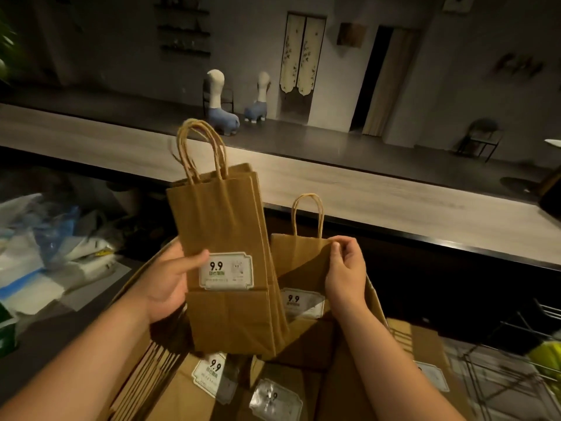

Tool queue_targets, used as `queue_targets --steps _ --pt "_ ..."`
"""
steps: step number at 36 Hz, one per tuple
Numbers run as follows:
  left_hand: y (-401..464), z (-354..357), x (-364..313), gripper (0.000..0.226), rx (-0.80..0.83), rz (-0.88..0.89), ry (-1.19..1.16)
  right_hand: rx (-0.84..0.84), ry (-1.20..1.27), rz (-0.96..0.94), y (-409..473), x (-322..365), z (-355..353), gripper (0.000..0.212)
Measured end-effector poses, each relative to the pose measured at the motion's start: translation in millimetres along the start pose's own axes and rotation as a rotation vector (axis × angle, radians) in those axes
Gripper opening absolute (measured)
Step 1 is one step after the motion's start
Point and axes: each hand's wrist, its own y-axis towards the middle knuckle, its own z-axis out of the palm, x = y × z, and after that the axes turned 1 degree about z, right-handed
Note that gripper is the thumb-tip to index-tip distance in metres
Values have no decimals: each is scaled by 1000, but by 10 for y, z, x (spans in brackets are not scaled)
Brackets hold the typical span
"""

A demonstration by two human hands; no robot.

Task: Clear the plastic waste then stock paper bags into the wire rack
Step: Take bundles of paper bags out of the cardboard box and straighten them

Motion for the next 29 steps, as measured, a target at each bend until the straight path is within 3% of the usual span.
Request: queue_targets --steps 2,5,8,14,18,22,25,29 --pt "-7 35 49 66 90 -90 60 -39 -6 -27 4 17 -13 19" --pt "-42 191 219 46 132 -153 211 -36 43 -25 -2 36 -2 19" --pt "-35 286 427 32 29 -141 342 79 163 100 -45 50 28 19" --pt "-27 321 621 34 -74 -85 369 301 380 182 -106 108 26 23" --pt "-31 399 702 37 -139 -48 378 447 426 112 -144 104 18 19" --pt "-16 465 661 30 -150 -78 249 601 355 1 -226 149 -44 32" --pt "-7 547 590 30 -114 -71 130 602 215 -21 -319 184 -103 36" --pt "-54 709 636 30 -59 -107 137 469 156 58 -395 138 -175 33"
